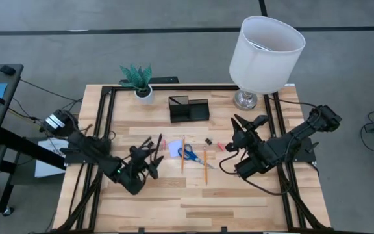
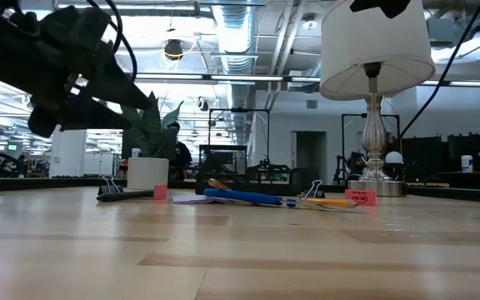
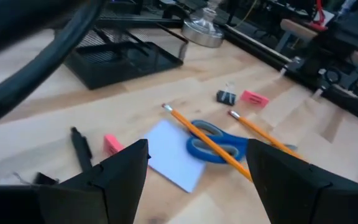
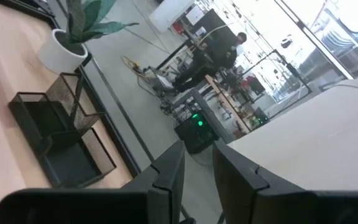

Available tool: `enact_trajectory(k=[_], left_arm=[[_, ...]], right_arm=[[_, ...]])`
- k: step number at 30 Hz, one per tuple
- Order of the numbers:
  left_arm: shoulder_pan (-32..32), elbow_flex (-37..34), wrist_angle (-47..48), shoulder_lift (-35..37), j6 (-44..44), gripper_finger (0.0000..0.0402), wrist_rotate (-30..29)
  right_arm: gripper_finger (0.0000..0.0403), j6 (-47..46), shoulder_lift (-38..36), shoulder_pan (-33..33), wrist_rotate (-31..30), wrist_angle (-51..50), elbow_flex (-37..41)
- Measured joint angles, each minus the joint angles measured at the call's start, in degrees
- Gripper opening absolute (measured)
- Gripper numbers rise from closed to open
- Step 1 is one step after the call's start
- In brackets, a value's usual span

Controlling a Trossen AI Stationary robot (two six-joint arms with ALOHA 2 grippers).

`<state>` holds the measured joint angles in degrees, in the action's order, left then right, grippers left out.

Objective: Pick and place office supplies into organizer
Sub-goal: Put the pen into the desk organizer

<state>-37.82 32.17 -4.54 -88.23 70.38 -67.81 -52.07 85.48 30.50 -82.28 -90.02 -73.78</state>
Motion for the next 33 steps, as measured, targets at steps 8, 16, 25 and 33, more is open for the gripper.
enact_trajectory(k=[8,16,25,33], left_arm=[[-3.9,8.6,21.0,-2.9,12.0,0.0263,3.0],[-8.4,15.2,40.2,-3.7,24.7,0.0263,8.0],[-8.4,16.3,37.5,-13.3,30.2,0.0263,8.6],[-8.6,24.1,37.9,-22.4,28.8,0.0263,7.3]], right_arm=[[0.0077,-0.5,0.0,0.0,2.5,0.0,0.0],[0.0077,-3.4,0.0,1.2,3.1,0.0,0.0],[0.0077,-3.5,0.0,1.8,4.4,0.0,0.0],[0.0077,-4.8,0.0,5.2,5.6,0.0,0.0]])
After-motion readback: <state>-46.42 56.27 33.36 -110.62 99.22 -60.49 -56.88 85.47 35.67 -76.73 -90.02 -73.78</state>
